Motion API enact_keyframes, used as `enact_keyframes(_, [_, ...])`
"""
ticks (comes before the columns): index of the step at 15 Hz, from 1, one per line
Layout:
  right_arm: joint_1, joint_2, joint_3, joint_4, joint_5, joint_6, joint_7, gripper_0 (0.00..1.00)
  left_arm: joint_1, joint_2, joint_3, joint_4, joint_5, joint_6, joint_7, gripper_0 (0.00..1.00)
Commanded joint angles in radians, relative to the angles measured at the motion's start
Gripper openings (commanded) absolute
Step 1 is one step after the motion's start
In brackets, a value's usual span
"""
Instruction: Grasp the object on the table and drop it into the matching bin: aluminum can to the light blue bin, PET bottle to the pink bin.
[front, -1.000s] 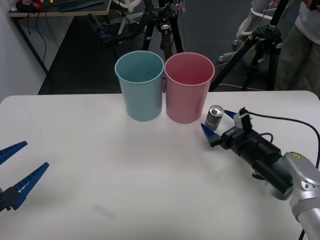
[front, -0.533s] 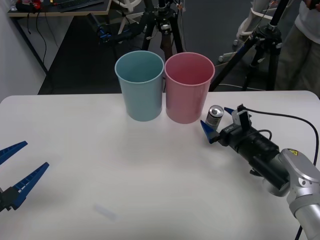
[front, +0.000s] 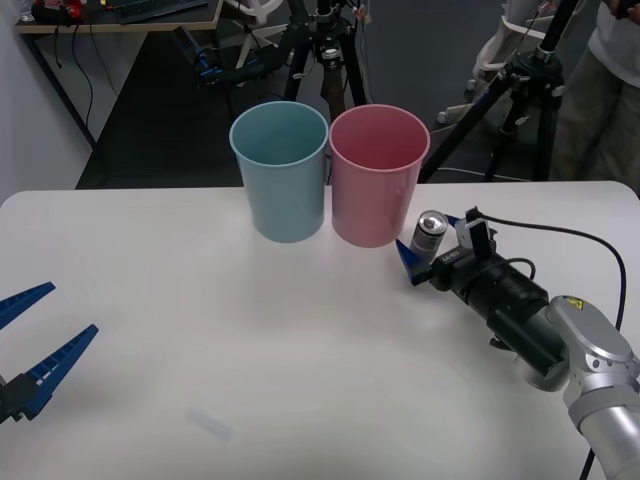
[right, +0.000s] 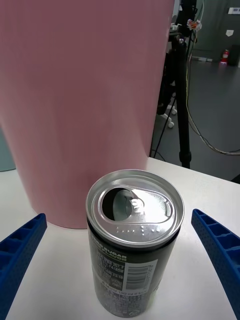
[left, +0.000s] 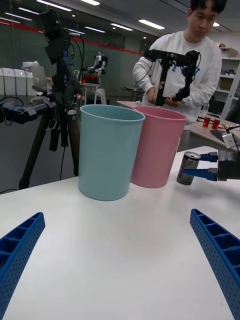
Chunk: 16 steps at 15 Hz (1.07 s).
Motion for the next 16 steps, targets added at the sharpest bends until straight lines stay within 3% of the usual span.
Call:
enact_keyframes(1, [-0.006,0.003,0.005,0.0,-0.002,0.018,0.0,1.0,0.0,0.0,0.0,0.0,0.0,0.0,0.0,1.0])
enact_keyframes(13, [-0.021,0.008,0.015,0.0,0.0,0.044,-0.005,1.0,0.0,0.0,0.0,0.0,0.0,0.0,0.0,1.0])
enact_keyframes(14, [-0.02,0.008,0.014,0.0,0.0,0.044,-0.002,0.92,0.0,0.0,0.0,0.0,0.0,0.0,0.0,1.0])
enact_keyframes(15, [-0.02,0.008,0.014,0.0,0.0,0.044,-0.002,0.59,0.0,0.0,0.0,0.0,0.0,0.0,0.0,1.0])
enact_keyframes(16, [-0.021,0.006,0.014,0.001,-0.002,0.044,-0.002,0.12,0.0,0.0,0.0,0.0,0.0,0.0,0.0,1.0])
